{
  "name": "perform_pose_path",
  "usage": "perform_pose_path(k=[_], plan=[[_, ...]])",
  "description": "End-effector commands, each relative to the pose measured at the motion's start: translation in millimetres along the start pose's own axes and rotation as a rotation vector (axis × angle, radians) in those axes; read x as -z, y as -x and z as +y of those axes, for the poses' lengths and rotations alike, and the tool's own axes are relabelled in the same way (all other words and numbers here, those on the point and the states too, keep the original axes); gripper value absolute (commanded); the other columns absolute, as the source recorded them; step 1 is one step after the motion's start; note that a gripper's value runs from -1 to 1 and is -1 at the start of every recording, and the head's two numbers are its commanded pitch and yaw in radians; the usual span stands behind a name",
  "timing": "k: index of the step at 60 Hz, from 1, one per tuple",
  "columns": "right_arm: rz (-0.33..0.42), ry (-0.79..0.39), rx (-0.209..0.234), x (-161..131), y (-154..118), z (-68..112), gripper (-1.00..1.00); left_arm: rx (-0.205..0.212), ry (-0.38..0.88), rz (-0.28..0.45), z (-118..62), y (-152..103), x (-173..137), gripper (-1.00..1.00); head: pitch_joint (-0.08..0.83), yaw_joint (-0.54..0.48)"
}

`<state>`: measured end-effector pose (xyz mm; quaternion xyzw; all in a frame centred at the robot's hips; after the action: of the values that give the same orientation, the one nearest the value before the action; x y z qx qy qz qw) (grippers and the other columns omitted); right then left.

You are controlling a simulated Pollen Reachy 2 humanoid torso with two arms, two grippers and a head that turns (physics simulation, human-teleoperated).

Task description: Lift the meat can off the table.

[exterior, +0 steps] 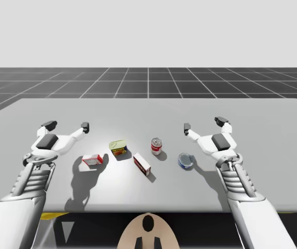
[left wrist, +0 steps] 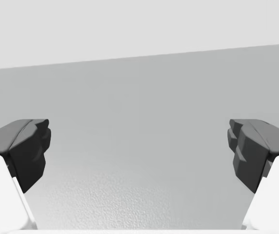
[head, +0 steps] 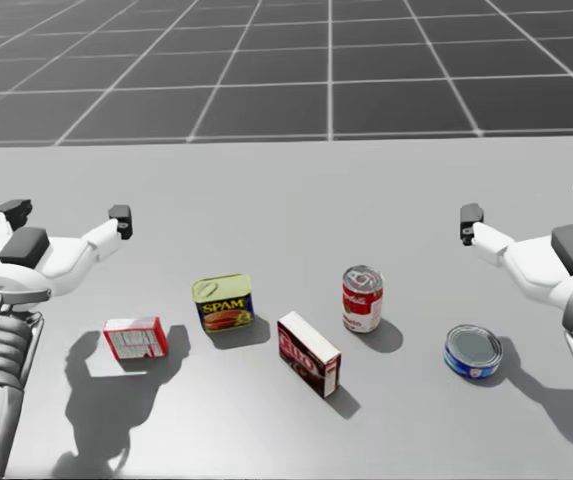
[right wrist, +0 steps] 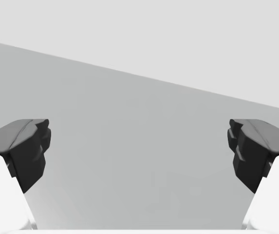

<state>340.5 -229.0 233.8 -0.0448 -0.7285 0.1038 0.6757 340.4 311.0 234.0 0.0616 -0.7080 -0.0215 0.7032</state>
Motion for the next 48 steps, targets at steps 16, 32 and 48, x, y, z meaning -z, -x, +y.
perform_pose_path(k=[16, 32, 48], plan=[[0.000, 0.003, -0.008, -0.5, 0.5, 0.3, -1.00, 0.014, 0.023, -0.010, -3.5, -1.3, -1.5, -1.00, 0.596, 0.23], [0.005, 0.009, -0.005, -1.1, 1.0, 1.1, -1.00, 0.066, 0.141, -0.003, -7.3, -16.5, -12.8, -1.00, 0.615, 0.23], [0.012, 0.010, -0.005, -1.1, 2.5, 2.4, -1.00, 0.085, 0.518, 0.156, 0.9, -50.7, -23.4, -1.00, 0.623, 0.24]])
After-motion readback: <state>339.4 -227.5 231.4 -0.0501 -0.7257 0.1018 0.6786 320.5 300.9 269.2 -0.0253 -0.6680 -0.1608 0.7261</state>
